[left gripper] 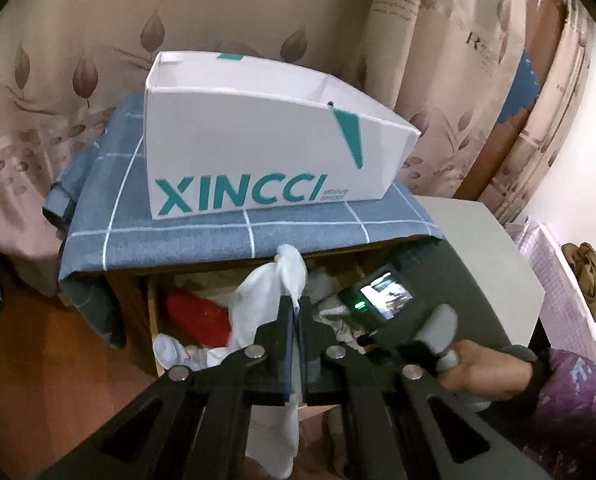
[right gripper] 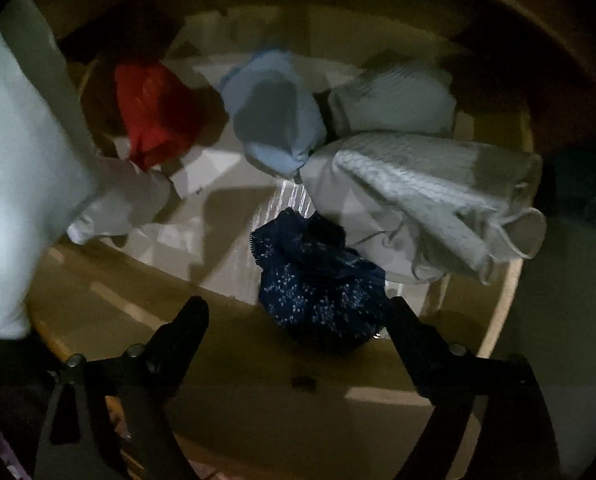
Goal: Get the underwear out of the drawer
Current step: 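Grasp the dark blue sparkly underwear with the right gripper while the left gripper holds the white cloth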
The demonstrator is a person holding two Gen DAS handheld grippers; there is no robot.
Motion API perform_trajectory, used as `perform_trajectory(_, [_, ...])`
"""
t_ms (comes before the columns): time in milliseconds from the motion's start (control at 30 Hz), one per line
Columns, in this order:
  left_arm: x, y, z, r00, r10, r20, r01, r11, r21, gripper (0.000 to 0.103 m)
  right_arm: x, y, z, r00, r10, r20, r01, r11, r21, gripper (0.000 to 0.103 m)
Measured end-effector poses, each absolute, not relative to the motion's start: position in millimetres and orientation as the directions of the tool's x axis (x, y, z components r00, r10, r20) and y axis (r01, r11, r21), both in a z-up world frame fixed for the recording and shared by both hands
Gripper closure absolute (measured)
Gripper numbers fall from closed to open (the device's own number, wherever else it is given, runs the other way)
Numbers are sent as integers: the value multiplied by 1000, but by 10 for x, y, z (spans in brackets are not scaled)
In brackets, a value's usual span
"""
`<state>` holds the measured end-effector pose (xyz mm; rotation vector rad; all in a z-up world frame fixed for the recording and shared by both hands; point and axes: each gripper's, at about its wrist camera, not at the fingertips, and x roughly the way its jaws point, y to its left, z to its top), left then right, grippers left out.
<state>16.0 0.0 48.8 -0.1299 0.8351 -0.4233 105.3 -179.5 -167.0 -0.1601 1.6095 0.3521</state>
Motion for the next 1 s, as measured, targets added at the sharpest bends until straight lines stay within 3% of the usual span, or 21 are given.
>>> perform_trajectory(233, [240, 2, 463, 581, -413, -701, 308, 909, -281, 101, 1104, -1735, -1854, -89, 41, -995, -312, 948, 67, 16])
perform_trajectory(333, [241, -17, 469, 581, -420, -697, 313, 906, -285, 101, 1146, -1789, -1928, -109, 39, -993, -289, 955, 69, 24])
perform_trajectory(400, [219, -37, 497, 583, -425, -693, 325, 903, -280, 101, 1160, -1783, -2003, -126, 12, -992, -312, 949, 51, 42])
perform_trajectory(567, [157, -55, 610, 593, -435, -678, 337, 898, -282, 101, 1085, -1674, -2051, -113, -25, -993, -415, 909, 24, 71])
perform_trajectory(767, [78, -24, 816, 606, -461, -648, 349, 886, -304, 101, 946, -1674, -1863, -40, 4, -999, -443, 896, 21, 91])
perform_trajectory(1000, [-30, 8, 1103, 627, -489, -607, 367, 872, -324, 101, 897, -1918, -1452, 10, 145, -989, -391, 911, 130, 92])
